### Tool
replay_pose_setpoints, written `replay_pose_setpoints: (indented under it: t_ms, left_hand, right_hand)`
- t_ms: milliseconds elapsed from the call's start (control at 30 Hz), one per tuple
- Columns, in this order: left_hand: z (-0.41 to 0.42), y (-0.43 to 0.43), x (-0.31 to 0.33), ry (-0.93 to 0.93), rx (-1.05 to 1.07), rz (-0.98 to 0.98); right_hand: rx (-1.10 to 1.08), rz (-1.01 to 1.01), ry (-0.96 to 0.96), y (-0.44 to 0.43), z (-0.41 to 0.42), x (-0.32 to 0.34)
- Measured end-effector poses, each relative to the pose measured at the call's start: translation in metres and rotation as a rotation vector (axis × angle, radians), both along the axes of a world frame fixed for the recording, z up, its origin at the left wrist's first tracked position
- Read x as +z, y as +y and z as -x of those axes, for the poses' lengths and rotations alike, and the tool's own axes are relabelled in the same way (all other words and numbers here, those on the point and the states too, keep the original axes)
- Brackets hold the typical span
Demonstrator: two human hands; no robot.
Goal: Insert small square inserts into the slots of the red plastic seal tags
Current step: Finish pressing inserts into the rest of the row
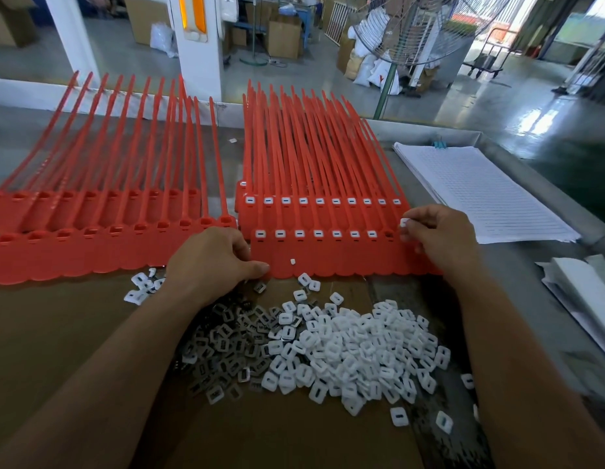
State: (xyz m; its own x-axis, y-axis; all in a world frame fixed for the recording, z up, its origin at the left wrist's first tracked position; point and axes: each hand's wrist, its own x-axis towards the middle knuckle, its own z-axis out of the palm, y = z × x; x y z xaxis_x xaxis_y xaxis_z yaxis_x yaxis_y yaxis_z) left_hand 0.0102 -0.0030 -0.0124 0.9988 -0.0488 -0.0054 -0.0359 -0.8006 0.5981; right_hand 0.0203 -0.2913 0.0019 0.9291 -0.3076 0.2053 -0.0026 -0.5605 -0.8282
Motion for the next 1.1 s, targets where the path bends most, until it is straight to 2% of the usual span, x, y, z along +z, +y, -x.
replay_pose_setpoints:
  t_ms: [167, 400, 1100]
  left_hand:
    - [-0.001, 0.0, 0.0, 0.002, 0.001, 0.0]
    - [-0.001, 0.001, -0.001, -0.006, -0.002, -0.001]
    - [-0.003, 0.0, -0.001, -0.015, -0.019, -0.017]
  right_hand:
    - [0.0, 0.159, -0.014, 0.0, -0.002, -0.005]
    - [0.037, 0.13, 0.059, 0.0, -0.007, -0.014]
    - [0.046, 0.189, 0.069, -0.001, -0.013, -0.019]
